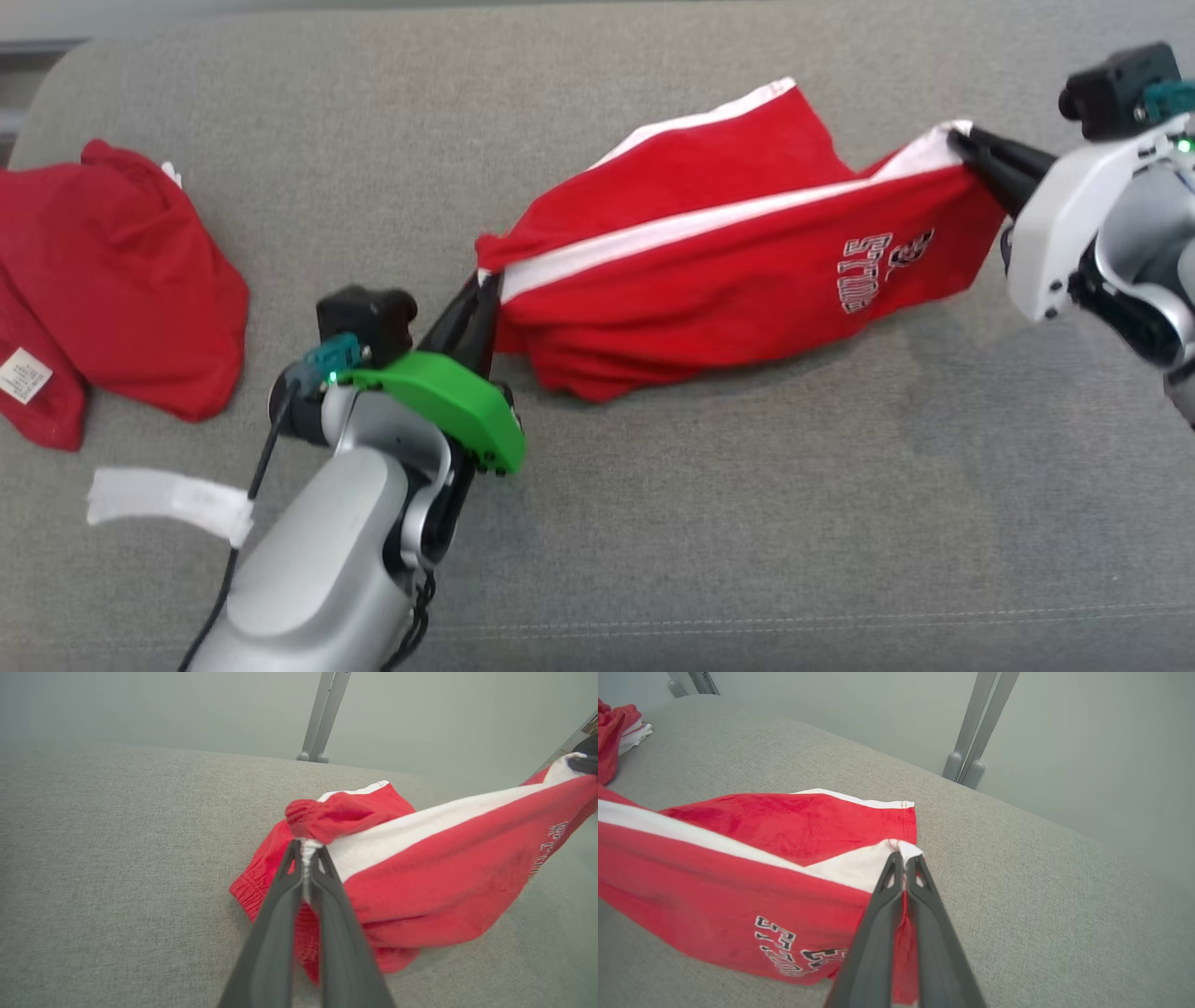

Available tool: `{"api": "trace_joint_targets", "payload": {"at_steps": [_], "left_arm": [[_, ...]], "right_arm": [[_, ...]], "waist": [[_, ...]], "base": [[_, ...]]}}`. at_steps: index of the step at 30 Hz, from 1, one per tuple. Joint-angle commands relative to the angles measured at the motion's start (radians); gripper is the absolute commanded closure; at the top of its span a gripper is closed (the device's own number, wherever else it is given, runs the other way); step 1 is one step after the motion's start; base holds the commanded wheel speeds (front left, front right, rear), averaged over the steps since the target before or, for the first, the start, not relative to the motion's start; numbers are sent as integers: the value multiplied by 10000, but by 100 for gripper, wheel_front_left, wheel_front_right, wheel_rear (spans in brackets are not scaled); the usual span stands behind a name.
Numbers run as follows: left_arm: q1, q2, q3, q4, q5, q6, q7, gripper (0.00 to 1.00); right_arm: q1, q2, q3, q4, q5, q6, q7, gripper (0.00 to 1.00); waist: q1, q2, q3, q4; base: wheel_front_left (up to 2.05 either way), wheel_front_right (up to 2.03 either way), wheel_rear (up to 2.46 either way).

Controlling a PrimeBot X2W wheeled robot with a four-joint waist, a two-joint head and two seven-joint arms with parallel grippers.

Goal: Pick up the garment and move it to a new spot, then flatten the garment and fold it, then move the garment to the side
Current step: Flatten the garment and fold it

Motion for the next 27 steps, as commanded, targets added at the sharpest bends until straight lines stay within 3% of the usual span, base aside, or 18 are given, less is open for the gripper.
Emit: {"api": "trace_joint_targets", "payload": {"at_steps": [1,13,27], "left_arm": [[-433,-101,72,212,64,-48,-14,100],[-2050,-688,252,1803,-55,-119,-114,100],[-3583,-1213,72,3329,-236,-147,-52,100]], "right_arm": [[-470,72,134,346,-109,-17,-136,100],[-2862,658,1369,2487,-125,-17,-695,100],[-4578,1468,1798,5317,-403,-17,-2049,100]], "waist": [[0,0,698,417],[0,0,1551,735],[0,0,2040,1063]], "base": [[0,0,0],[0,0,0],[0,0,0]]}}
